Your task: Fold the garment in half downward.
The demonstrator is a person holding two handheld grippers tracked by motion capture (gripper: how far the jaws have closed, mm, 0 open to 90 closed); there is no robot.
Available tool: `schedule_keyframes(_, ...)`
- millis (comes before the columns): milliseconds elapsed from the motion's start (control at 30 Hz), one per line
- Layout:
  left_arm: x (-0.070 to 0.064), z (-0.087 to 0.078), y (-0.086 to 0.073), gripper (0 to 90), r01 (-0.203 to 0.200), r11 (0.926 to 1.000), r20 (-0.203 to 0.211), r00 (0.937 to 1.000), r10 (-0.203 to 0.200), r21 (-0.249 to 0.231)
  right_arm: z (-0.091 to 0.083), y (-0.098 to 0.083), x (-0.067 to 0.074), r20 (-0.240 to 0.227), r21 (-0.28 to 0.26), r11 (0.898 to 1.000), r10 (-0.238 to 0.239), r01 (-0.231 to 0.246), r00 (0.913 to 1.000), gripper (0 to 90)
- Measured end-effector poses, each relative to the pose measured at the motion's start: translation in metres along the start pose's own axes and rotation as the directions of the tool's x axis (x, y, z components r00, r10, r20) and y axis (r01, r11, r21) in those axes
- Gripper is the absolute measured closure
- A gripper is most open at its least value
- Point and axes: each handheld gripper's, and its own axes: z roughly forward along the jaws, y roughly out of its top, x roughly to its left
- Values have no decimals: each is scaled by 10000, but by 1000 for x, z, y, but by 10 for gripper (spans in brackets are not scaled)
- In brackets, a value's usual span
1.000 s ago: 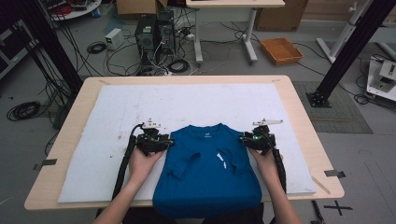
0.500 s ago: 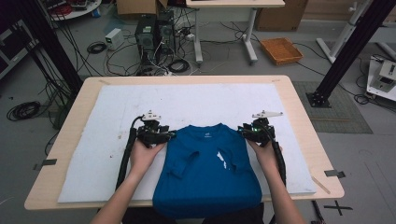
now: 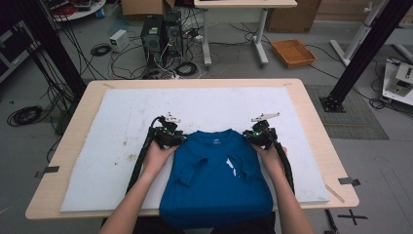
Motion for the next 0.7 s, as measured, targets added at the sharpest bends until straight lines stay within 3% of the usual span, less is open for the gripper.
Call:
schedule_keyframes(67, 1, -1, 0, 815, 104, 9999, 73, 9999, -104, -11, 0, 0, 1, 107, -24, 9999, -132, 132, 9999, 879)
schedule_keyframes(167, 2, -2, 0, 831, 148, 9996, 58, 9999, -147, -222, -3, 0, 0, 100, -168, 9999, -27, 29, 9999, 878)
schedule_keyframes(200, 2, -2, 0, 819, 148, 9996, 58, 9999, -147, -222, -3, 1, -1, 41, -251, 9997, 11, -10, 10000, 866)
schedule_keyframes(233, 2, -3, 2, 759, 155, 9983, 31, 9999, -154, -555, -4, 1, -1, -22, -415, 9991, 72, -73, 10000, 822)
schedule_keyframes(267, 2, -3, 2, 695, 155, 9983, 31, 9999, -154, -555, -4, 1, -1, -22, -415, 9991, 72, -73, 10000, 822)
schedule_keyframes(300, 4, -2, 2, 675, 268, 9975, 191, 9995, -255, -661, -6, 3, -3, -254, -760, 9967, 256, -275, 9993, 764)
schedule_keyframes(467, 4, 5, -1, 628, 219, 9991, 410, 9989, -204, -376, 2, 6, -3, -494, -459, 9983, 339, -361, 9982, 680)
schedule_keyframes(600, 1, 4, 0, 644, 128, 9991, 532, 9985, -106, -401, 8, 5, 2, -552, -138, 9999, 69, -77, 9985, 688)
schedule_keyframes(700, -6, 6, 1, 706, -318, 9992, 264, 9991, 324, -253, 8, 5, 3, -439, -134, 9998, -142, 137, 9989, 812)
